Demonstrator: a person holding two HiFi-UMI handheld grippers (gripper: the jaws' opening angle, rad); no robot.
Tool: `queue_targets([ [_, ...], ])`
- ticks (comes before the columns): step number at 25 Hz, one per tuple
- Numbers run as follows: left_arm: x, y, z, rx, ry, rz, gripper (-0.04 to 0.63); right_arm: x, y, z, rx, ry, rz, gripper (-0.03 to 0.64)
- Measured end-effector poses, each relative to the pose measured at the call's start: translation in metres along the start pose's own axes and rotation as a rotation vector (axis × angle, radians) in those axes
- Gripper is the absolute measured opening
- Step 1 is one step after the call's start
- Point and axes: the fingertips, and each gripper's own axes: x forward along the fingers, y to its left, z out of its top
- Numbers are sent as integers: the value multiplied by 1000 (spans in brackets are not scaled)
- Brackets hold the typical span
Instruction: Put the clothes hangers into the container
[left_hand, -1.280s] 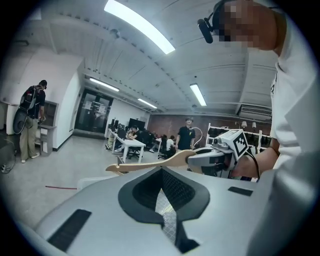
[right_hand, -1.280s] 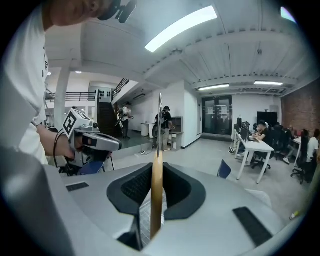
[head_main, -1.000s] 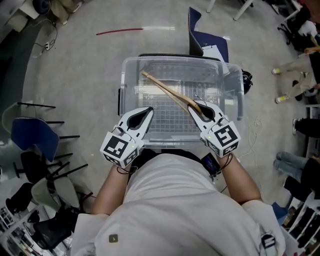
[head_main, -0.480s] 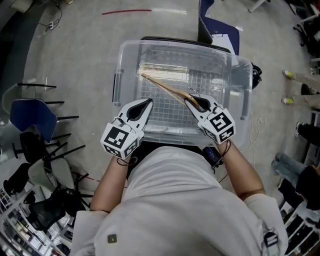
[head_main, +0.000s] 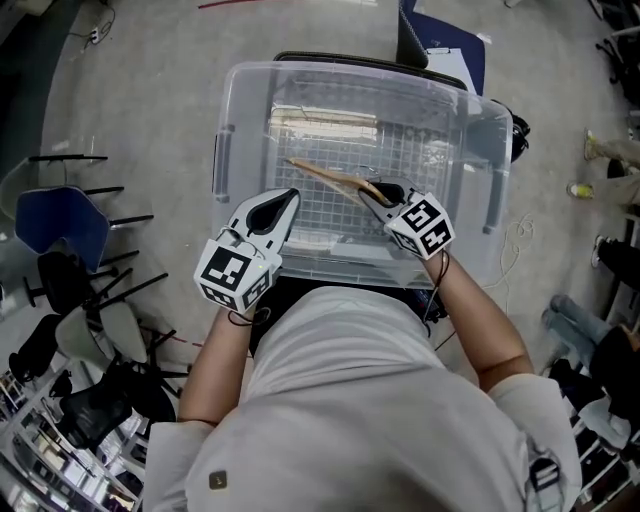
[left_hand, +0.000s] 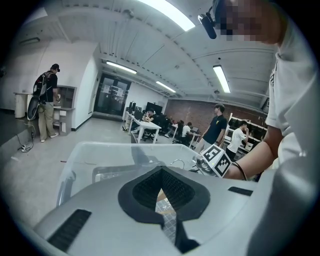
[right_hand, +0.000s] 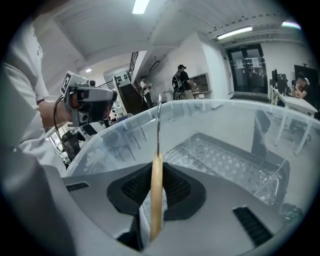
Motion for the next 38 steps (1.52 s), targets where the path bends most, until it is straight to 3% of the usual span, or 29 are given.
queue_targets([
  [11,13,8,-12,-26,29,10,15,57,0,-80,38,132,202,67],
  [18,14,12,-18,-41,51,19,15,77,-10,-117,82,207,248,74],
  [27,16,12,-20,-51,78,19,15,101,-44,-139,176,237,171,129],
  [38,22,11,-26,-43,98,16,15,133,-82,-168,182,298,12,226],
])
